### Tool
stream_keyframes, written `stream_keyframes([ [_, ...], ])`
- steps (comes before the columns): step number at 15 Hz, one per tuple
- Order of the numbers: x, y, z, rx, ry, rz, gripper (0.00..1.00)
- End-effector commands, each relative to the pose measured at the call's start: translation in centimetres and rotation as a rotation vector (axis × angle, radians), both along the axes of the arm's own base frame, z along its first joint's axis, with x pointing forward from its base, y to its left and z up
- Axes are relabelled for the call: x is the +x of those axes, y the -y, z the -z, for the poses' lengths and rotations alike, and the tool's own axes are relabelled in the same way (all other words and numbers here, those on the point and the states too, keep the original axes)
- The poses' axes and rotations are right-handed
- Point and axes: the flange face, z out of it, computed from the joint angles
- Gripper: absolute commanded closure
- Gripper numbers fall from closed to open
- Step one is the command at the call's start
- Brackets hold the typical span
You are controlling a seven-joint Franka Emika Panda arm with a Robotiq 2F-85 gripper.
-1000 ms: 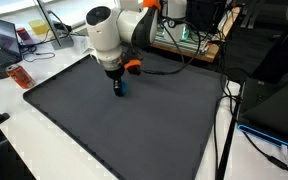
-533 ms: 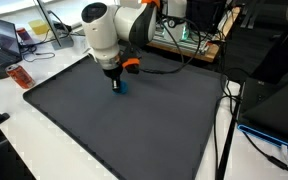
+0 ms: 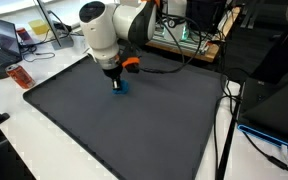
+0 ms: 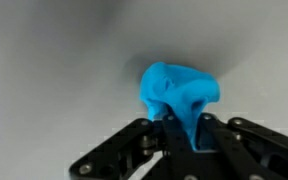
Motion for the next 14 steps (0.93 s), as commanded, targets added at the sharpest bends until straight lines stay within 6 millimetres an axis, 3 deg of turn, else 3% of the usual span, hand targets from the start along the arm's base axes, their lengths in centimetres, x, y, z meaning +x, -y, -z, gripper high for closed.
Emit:
stream_keyframes([
  [1,-0.3,-0.1,-0.5,0.016,-0.024,-0.008,0.76],
  [2,-0.3,-0.1,-0.8,0.016,-0.017,-0.014,0.63],
  [3,-0.5,-0.1,-1.0,0.021,-0.017,-0.021,0.62],
  [5,-0.7,-0.3,-1.6,0.023,-0.018,-0.051,0.49],
  [11,-1.0,-0.3,-4.0,0.044,-0.006,-0.131,0.06],
  [14,-1.5,-0.2,-5.7,0.038,-0.027,-0.140,0.00],
])
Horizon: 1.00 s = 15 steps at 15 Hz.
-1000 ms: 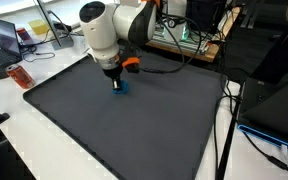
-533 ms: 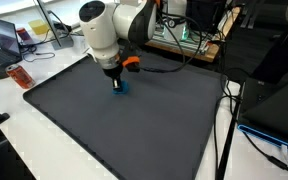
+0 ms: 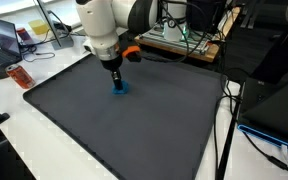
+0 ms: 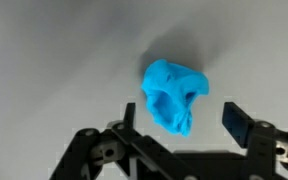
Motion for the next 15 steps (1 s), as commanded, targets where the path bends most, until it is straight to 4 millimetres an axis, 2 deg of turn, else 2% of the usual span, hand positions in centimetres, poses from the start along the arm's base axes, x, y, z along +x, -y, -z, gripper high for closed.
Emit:
stream_keyframes([
  [1,-1.4,0.0,-2.8,0.000,-0.033,-0.016,0.00],
  [9,-0.7,-3.9,-8.2,-0.084,-0.081,-0.015,0.00],
  [15,1.7,-7.7,-10.2,-0.145,-0.063,0.060,0.00],
])
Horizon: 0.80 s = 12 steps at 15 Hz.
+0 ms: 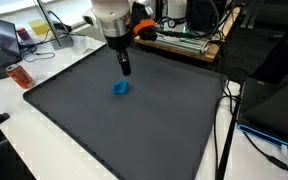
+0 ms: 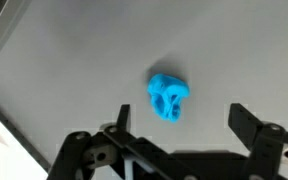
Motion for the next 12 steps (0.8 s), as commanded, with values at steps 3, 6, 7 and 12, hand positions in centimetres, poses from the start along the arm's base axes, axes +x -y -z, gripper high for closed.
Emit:
stream_keyframes([
  [3,3.2,-2.9,-0.7,-0.059,0.031,0.071,0.00],
  [6,4.8,-3.7,0.1,-0.066,0.034,0.110,0.00],
  [7,5.4,-3.8,0.6,-0.069,0.036,0.120,0.00],
  [12,7.4,-3.9,3.1,-0.093,0.021,0.157,0.00],
])
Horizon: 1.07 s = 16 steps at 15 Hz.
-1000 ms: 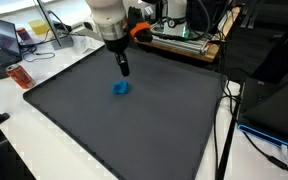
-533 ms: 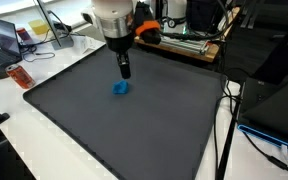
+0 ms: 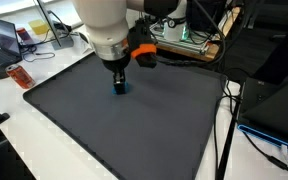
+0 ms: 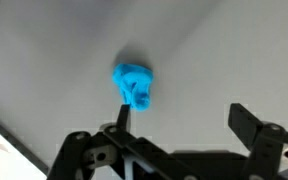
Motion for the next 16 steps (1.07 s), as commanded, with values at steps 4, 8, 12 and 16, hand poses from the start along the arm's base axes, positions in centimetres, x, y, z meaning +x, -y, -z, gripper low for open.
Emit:
stream_keyframes([
  [4,2.7,-0.1,2.7,-0.045,-0.016,0.049,0.00],
  [8,3.3,0.0,4.5,-0.059,-0.035,0.064,0.00],
  [12,3.5,0.5,5.2,-0.055,-0.052,0.024,0.00],
  [16,2.9,1.9,4.2,-0.067,-0.081,-0.059,0.00],
])
